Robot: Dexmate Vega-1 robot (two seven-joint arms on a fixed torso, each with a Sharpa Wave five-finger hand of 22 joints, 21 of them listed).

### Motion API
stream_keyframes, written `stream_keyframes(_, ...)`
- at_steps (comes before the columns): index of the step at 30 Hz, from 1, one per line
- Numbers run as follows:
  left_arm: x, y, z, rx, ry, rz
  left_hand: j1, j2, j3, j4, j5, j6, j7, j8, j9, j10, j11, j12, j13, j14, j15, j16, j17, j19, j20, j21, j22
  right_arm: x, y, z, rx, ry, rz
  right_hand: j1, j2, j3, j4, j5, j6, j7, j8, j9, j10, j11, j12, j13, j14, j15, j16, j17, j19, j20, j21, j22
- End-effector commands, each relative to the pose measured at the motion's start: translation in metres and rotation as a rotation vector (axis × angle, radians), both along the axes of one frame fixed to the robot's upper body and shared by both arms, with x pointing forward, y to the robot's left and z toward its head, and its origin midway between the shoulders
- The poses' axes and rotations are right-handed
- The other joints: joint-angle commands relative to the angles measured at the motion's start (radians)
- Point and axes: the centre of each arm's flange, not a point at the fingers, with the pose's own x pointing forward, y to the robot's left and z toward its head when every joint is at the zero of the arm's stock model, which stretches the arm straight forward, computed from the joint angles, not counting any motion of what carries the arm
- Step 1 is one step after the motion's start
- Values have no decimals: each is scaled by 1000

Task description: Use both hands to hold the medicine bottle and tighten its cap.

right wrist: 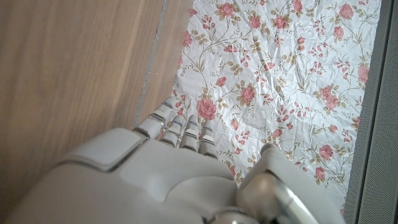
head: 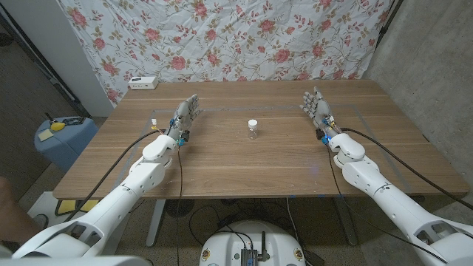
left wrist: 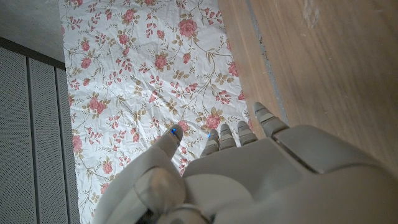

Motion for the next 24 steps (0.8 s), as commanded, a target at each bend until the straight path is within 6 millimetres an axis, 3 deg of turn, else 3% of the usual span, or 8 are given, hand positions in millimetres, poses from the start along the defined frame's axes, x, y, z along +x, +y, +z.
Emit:
stream_keyframes(1,-5,5,8,8,-12,22,10,8,6,-3,5,-6,-2,7,4,-6,2,6,3,-5,-2,6,5,-1,6,6,4,-7,2,-8,7,-12,-14,0,6,5,-1,7,-4,0,4,5,2,-9,4,3,2,-33,6,2,7,-64,4,4)
stream_keyframes(11,-11,1,13,32,-9,32,14,-2,4,-15,3,-1,-10,7,3,2,-7,8,2,-1,-8,5,4,-3,1,4,4,-5,4,-8,14,-8,-7,-1,6,5,-2,9,-6,2,4,5,-1,-8,2,3,0,-33,5,1,6,-67,3,4)
stream_keyframes(19,-13,-9,15,60,-41,21,29,-44,-9,-56,-1,3,-29,6,3,10,-22,8,2,4,-23,3,4,-13,-6,-3,1,-3,5,-8,14,-7,1,-3,6,5,-2,11,-6,4,5,4,-1,-8,3,3,7,-34,8,0,13,-70,6,4)
stream_keyframes(24,-14,-14,18,100,-54,15,62,-85,-16,-113,1,7,-42,10,3,19,-35,9,1,8,-33,3,5,-18,-15,-6,-1,-2,5,-9,16,-7,-1,-3,6,4,-2,12,-4,5,7,4,0,-7,3,3,9,-32,8,0,20,-70,8,4)
